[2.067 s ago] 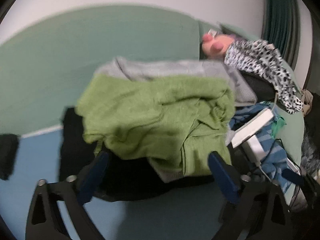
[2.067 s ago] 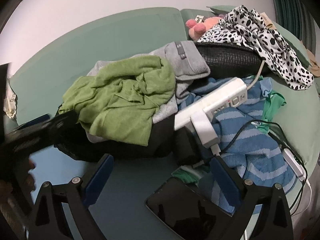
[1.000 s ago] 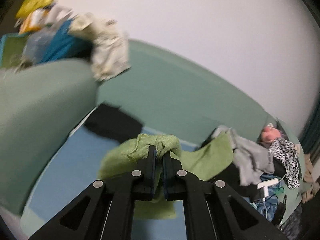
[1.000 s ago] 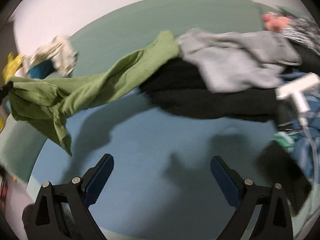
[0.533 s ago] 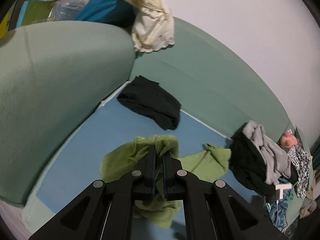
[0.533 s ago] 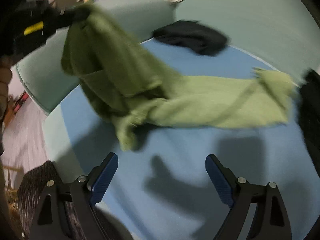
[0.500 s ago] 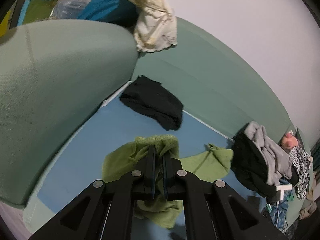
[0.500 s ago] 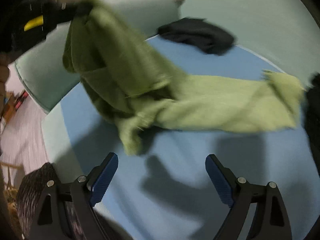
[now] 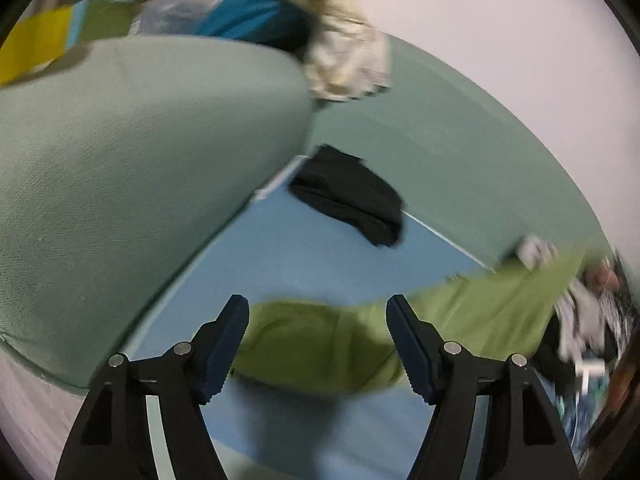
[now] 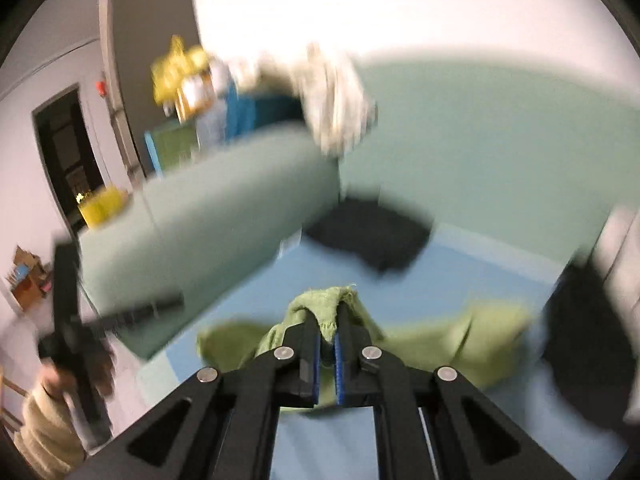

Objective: Fold clothes
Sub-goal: 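Grasp the green shirt with the right gripper while the left gripper holds it up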

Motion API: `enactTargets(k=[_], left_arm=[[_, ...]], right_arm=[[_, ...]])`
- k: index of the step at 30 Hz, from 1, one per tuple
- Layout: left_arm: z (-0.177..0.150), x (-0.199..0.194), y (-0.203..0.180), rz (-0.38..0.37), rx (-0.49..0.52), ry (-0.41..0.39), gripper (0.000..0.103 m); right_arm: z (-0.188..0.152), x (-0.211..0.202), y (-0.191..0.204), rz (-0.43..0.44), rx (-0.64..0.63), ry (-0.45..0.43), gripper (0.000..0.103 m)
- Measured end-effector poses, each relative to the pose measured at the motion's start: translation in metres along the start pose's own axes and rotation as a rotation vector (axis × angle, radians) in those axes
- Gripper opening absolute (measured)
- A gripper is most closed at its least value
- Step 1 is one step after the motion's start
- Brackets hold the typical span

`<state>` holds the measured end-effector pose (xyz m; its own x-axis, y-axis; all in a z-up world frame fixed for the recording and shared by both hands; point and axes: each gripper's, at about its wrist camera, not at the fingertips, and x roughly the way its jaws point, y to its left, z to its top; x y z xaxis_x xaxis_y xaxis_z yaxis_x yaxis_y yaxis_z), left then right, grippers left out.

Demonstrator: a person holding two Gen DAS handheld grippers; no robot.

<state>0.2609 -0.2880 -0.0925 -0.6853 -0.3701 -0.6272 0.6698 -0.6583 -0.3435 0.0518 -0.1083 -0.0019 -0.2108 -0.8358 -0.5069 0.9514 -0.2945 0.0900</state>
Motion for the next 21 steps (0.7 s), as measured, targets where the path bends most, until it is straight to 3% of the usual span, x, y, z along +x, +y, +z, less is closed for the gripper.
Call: enactTargets(k=[4, 7, 9, 14, 17, 21], left_arm=[[-0.024, -0.004, -0.028, -0.009, 0.145, 0.049, 0.072], [-0.041, -0.008, -0.049, -0.015, 0.254, 0.085, 0.072], [-0.053, -0.010, -0.063, -0.020, 0.327, 0.109, 0.072], [-0.077, -0.012, -0.098, -0.258, 0.352, 0.189, 0.072], [-0.094, -0.011, -0.135, -0.390, 0.384, 0.285, 0.072], [-0.120, 0.005, -0.161, -0.472, 0.290, 0.458, 0.072]], right_arm=[[0.061, -0.052, 0.011, -0.094, -0.054, -0.153, 0.006], [0.080, -0.099, 0.017, -0.152, -0.097, -0.226, 0.006], [0.069, -0.106, 0.011, -0.190, -0.081, -0.197, 0.006], [0.042, -0.121, -0.005, -0.280, -0.039, -0.122, 0.006], [0.028, -0.117, -0.012, -0.269, -0.021, -0.084, 0.006], [0.025, -0.117, -0.012, -0.257, -0.031, -0.095, 0.006]])
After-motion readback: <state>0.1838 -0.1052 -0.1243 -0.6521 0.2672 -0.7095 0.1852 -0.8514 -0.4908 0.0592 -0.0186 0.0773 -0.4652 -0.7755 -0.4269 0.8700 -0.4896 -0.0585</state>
